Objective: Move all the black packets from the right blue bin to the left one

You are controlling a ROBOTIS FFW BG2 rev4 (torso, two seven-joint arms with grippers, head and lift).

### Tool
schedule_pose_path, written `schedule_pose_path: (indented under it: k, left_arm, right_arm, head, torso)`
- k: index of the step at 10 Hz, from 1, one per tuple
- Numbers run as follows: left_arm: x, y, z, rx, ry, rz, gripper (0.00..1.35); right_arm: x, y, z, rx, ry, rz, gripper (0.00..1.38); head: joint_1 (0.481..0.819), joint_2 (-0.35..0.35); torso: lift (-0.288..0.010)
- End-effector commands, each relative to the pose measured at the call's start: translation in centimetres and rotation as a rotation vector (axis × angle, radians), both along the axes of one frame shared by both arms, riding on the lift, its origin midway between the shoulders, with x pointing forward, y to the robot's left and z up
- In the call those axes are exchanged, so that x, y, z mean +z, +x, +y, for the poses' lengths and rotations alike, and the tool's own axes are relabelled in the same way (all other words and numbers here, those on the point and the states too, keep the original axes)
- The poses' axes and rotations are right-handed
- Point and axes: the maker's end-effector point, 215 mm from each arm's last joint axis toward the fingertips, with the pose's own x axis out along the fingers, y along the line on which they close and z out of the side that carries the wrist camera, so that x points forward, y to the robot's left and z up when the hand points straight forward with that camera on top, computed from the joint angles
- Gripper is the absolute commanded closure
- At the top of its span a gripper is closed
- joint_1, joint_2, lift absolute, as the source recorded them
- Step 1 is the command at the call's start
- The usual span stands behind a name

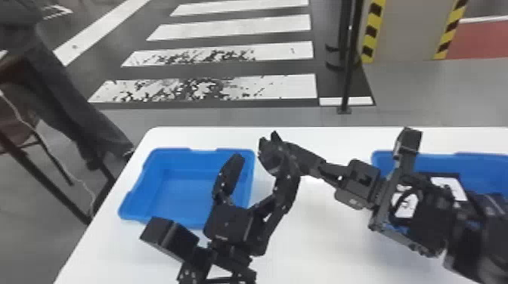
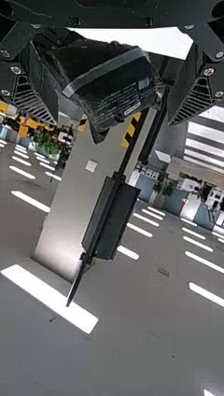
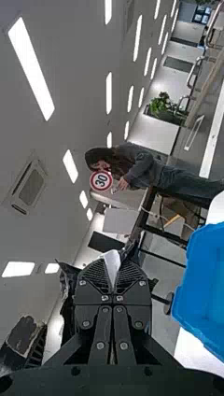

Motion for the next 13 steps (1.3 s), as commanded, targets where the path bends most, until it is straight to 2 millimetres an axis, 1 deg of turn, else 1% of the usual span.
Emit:
schedule_pose_path:
  k: [1,5,6,7,8,9,10,12,13]
  left_arm:
    - [-0.1,0.0,0.1,0.002,0.000,0.004,0.23]
    - [-0.6,0.1,-0.2,-0.010,-0.001,0.021,0.24]
    - [-1.0,0.2,-0.4,-0.019,0.006,0.032,0.35]
    - [-1.3,0.4,-0.3,-0.019,0.010,0.046,0.66]
    - [-1.3,0.4,0.0,-0.008,0.010,0.046,0.92]
    - [-0.9,0.3,0.3,0.005,0.009,0.032,1.07]
    - [-0.7,0.2,0.5,0.019,0.017,0.023,1.15]
    - [-0.1,0.0,0.9,0.043,0.029,0.001,1.15]
    - [0.3,0.0,1.0,0.050,0.031,-0.011,1.23]
  right_arm:
    - [-0.1,-0.2,0.2,0.006,0.000,0.001,1.20]
    - [-0.5,-0.7,0.7,0.017,-0.004,0.009,1.20]
    - [-0.5,-0.8,0.8,0.019,-0.002,0.010,1.20]
    - [-0.6,-0.8,0.8,0.019,-0.004,0.010,1.20]
    - [-0.4,-0.8,0.8,0.020,-0.002,0.008,1.20]
    - [-0.4,-0.8,0.8,0.018,-0.001,0.007,1.20]
    - [-0.4,-0.8,0.8,0.018,-0.001,0.007,1.20]
    - [-0.4,-0.7,0.7,0.014,0.004,0.010,1.20]
    - [-0.5,-0.7,0.7,0.009,0.003,0.010,1.20]
  head:
    - [0.695,0.174]
    - [0.695,0.183]
    - [0.695,0.183]
    - [0.695,0.181]
    - [0.695,0.180]
    - [0.695,0.182]
    - [0.695,0.186]
    - [0.695,0.193]
    - [0.695,0.195]
  torso:
    - [-0.140]
    - [-0.140]
    - [-0.140]
    - [-0.140]
    - [-0.140]
    - [-0.140]
    - [-0.140]
    - [-0.140]
    - [-0.140]
